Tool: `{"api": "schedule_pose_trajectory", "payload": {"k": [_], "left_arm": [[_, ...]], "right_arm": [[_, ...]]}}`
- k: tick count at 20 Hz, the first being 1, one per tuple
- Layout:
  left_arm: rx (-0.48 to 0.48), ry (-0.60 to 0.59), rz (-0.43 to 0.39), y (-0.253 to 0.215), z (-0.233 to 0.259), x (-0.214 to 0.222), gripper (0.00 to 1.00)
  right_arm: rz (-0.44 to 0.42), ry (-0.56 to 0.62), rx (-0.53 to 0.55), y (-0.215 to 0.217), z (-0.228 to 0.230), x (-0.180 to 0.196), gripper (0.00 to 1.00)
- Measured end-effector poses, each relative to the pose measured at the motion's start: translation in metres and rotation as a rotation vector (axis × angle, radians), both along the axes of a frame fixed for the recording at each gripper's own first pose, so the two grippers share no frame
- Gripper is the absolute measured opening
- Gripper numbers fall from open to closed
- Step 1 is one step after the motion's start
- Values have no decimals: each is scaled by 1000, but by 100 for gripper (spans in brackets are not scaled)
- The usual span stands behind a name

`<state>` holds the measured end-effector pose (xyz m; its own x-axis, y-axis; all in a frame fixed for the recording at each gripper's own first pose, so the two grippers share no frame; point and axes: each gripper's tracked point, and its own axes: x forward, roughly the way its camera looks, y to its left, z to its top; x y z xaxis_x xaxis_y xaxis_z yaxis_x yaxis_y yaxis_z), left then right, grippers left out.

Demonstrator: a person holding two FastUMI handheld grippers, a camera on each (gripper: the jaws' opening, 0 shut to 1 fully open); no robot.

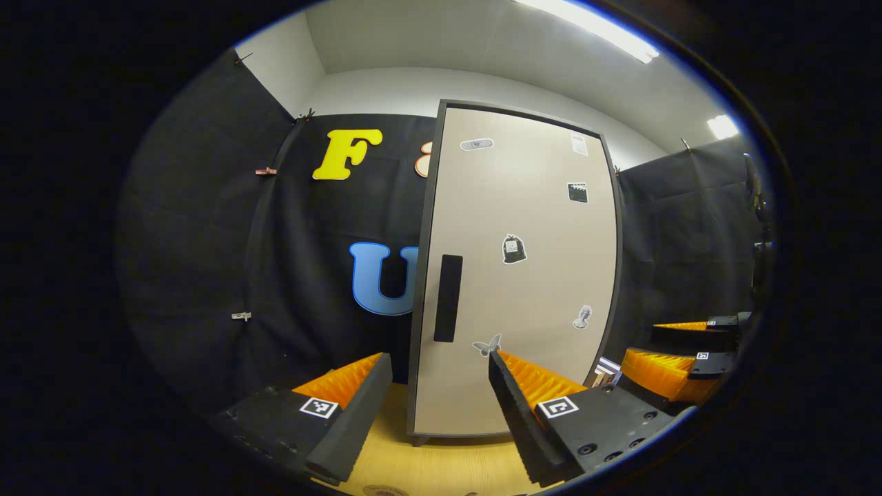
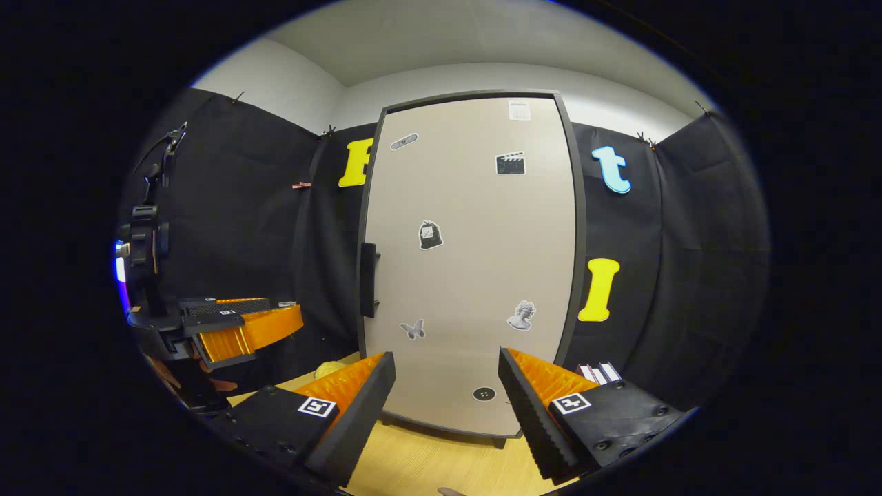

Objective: Open the cabinet door with the right hand, grasp the bottle in the cabinet with the left hand and place it on the coaster, then close the cabinet door with the right hand.

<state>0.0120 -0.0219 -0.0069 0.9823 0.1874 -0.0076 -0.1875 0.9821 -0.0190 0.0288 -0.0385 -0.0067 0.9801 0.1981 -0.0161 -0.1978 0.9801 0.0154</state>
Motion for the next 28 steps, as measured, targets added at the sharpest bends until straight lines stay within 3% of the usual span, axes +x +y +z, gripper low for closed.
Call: {"api": "schedule_pose_trajectory", "payload": {"k": [4, 10, 19, 26, 28], "left_arm": [[-8, -2, 37, 10, -1, -4, 90], [52, 31, 88, 71, -3, -9, 90], [100, 41, -6, 155, -1, 5, 89], [67, 58, -99, 177, -15, 19, 90], [68, 55, -119, 180, -16, 20, 89]], "right_arm": [[35, 0, -26, 12, -3, 12, 98], [51, -83, -63, 83, 17, 54, 98], [-71, -94, -58, 166, 19, 143, 97], [-216, -100, -46, 174, 16, 184, 94], [-254, -87, -31, 172, 12, 195, 86]]}}
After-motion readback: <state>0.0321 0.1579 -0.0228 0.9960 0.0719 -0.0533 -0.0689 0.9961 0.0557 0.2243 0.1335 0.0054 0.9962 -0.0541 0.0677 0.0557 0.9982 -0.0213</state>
